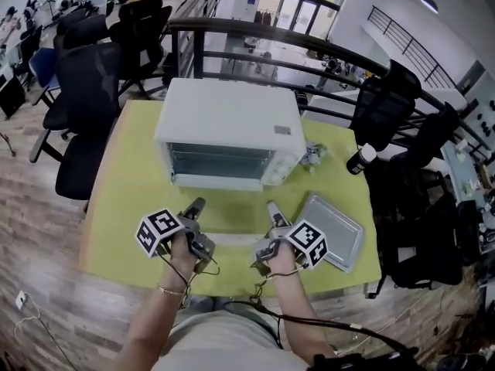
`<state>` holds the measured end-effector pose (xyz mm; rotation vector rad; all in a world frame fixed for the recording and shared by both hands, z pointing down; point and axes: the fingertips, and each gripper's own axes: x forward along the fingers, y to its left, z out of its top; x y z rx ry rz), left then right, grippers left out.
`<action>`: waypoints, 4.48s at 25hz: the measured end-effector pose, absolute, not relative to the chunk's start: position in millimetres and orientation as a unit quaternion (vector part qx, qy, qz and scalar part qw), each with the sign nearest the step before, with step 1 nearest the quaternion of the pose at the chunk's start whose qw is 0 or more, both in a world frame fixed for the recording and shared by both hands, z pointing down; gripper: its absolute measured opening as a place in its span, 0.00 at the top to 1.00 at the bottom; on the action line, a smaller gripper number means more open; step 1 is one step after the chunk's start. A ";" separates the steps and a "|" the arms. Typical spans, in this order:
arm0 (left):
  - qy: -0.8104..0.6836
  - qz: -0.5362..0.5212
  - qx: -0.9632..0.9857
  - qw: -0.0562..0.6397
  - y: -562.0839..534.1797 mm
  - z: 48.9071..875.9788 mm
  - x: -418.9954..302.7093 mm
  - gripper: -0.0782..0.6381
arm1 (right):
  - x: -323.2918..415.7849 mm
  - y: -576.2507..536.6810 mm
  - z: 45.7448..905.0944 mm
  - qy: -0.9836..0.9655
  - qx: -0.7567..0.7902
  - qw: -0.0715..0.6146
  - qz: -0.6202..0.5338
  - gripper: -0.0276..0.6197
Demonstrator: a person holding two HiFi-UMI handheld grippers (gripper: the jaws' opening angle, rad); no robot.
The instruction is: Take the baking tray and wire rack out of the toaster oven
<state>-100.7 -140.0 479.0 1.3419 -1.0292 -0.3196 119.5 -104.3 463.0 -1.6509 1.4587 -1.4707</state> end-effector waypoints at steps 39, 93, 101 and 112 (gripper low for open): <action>-0.426 -0.218 0.624 0.618 -249.7 510.9 -102.8 0.57 | 80.0 -209.0 513.4 0.543 -0.584 0.295 -0.526 0.59; -0.378 -0.317 0.646 0.582 -354.4 497.4 -78.4 0.74 | 67.2 -335.6 502.0 0.588 -0.534 0.369 -0.483 0.78; -0.382 -0.318 0.647 0.578 -355.9 493.8 -78.2 0.82 | 67.1 -338.8 499.5 0.591 -0.534 0.371 -0.477 0.89; -0.386 -0.313 0.649 0.576 -355.0 490.1 -78.1 0.87 | 65.7 -339.8 495.1 0.592 -0.539 0.370 -0.472 0.96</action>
